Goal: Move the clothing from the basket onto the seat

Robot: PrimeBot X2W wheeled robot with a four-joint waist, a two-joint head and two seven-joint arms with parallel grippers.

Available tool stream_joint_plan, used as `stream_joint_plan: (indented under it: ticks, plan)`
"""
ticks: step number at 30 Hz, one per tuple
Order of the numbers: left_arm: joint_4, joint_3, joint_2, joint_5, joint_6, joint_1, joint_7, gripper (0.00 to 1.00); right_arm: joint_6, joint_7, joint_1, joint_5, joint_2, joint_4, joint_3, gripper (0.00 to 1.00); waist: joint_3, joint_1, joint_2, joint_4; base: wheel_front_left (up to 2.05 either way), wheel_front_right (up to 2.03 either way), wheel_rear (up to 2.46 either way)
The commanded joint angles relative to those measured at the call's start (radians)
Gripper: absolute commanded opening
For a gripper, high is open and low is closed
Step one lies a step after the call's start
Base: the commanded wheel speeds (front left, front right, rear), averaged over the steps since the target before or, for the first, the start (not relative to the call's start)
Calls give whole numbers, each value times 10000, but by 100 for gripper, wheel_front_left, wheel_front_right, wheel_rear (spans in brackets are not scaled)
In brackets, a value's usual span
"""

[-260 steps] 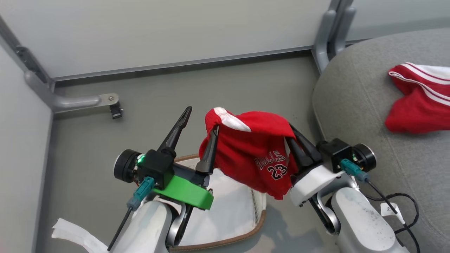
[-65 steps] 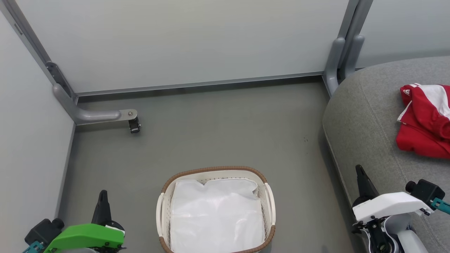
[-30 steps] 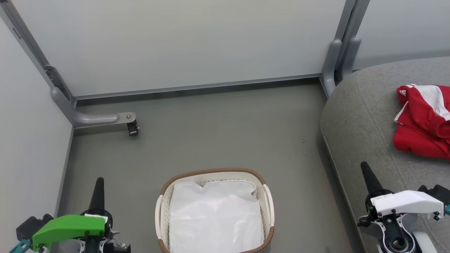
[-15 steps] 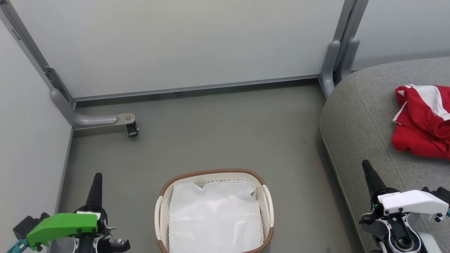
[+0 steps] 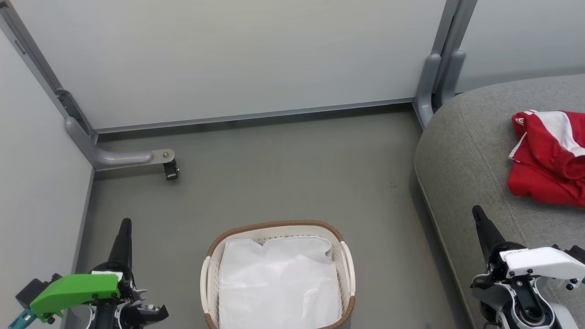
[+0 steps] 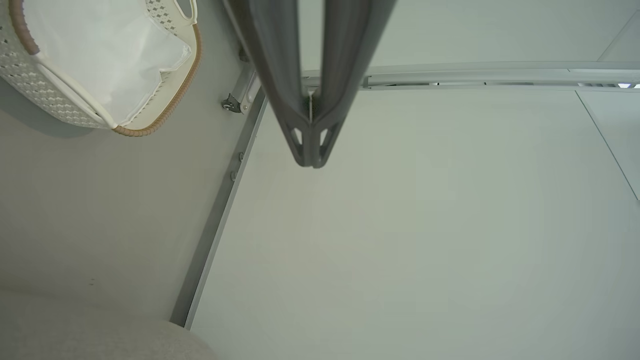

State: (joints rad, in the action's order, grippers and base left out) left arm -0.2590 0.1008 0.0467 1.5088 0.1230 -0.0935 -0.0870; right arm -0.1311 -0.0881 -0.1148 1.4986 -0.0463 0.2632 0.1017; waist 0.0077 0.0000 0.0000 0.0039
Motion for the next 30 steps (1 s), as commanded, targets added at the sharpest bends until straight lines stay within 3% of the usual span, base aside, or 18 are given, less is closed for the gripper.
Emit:
stream_joint_plan:
  ticks: [1,15,30]
  plan:
    - [82,71,58,223,50,-156,-68,0,6,-57,65,229,-60,-95,50,0,-5,0,0,-4,0,0,0]
    - [166,161,63,1091,113,-221,-311,0,7,-298,116,1195,-66,-224,149,0,-46,0,0,-39,0,0,0]
    - [151,154,63,1057,113,-205,-312,0,7,-294,116,1161,-67,-215,144,0,-46,0,0,-39,0,0,0]
